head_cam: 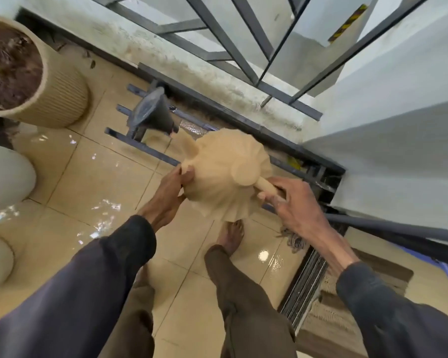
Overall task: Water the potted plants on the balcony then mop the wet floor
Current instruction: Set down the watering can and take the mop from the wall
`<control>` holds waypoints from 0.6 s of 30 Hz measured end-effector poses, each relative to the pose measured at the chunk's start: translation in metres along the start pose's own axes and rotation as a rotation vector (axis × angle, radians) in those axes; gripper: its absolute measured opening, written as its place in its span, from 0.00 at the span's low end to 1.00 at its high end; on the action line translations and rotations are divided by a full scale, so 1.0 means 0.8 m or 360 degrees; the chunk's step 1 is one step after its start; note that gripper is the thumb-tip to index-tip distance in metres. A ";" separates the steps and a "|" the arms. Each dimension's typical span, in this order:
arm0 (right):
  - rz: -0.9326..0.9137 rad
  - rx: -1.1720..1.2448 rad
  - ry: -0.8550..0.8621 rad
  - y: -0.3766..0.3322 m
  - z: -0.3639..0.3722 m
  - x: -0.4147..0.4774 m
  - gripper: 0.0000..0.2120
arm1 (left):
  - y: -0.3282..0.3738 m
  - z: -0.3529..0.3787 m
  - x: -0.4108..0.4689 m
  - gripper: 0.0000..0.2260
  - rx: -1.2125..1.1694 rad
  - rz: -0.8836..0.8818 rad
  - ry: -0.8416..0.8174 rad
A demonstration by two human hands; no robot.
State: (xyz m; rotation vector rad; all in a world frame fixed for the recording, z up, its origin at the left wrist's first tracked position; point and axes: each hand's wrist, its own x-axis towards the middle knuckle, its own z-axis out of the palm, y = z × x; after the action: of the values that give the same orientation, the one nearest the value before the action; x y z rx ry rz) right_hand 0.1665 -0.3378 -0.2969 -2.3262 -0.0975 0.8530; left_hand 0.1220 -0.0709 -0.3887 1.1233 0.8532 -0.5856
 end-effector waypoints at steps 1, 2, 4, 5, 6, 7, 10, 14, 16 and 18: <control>0.0012 -0.0003 0.0008 0.008 -0.005 0.015 0.12 | 0.003 0.008 0.019 0.18 -0.0009 0.0010 0.0003; 0.0018 -0.0002 0.0014 0.016 -0.009 0.030 0.12 | 0.005 0.015 0.037 0.18 -0.0008 0.0018 0.0007; 0.0046 0.0015 0.0032 0.027 -0.012 0.055 0.12 | 0.012 0.028 0.066 0.18 -0.0003 0.0051 0.0004; 0.0069 0.0037 0.0035 0.032 -0.013 0.065 0.12 | 0.014 0.032 0.078 0.17 0.0005 0.0069 0.0007; 0.0092 0.0063 0.0045 0.036 -0.014 0.073 0.12 | 0.015 0.034 0.089 0.18 0.0019 0.0091 0.0003; 0.0105 0.0081 0.0059 0.038 -0.014 0.079 0.13 | 0.015 0.035 0.098 0.18 0.0028 0.0112 -0.0005; 0.0111 0.0103 0.0086 0.039 -0.012 0.090 0.14 | 0.010 0.033 0.117 0.21 0.0003 0.0123 -0.0025; 0.0037 0.0060 0.0112 0.035 -0.004 0.092 0.16 | 0.011 0.026 0.111 0.23 0.0047 0.0153 -0.0076; 0.0032 -0.0005 0.0116 0.029 -0.002 0.081 0.16 | 0.016 0.025 0.089 0.24 0.0067 0.0173 -0.0071; 0.0039 -0.0084 0.0152 0.021 -0.002 0.063 0.18 | 0.023 0.028 0.053 0.28 0.0059 0.0162 -0.0026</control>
State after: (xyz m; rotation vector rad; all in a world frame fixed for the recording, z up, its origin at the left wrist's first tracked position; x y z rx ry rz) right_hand 0.2041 -0.3377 -0.3338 -2.4183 -0.0515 0.7578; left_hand 0.1668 -0.0854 -0.4099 1.1871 0.7692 -0.5275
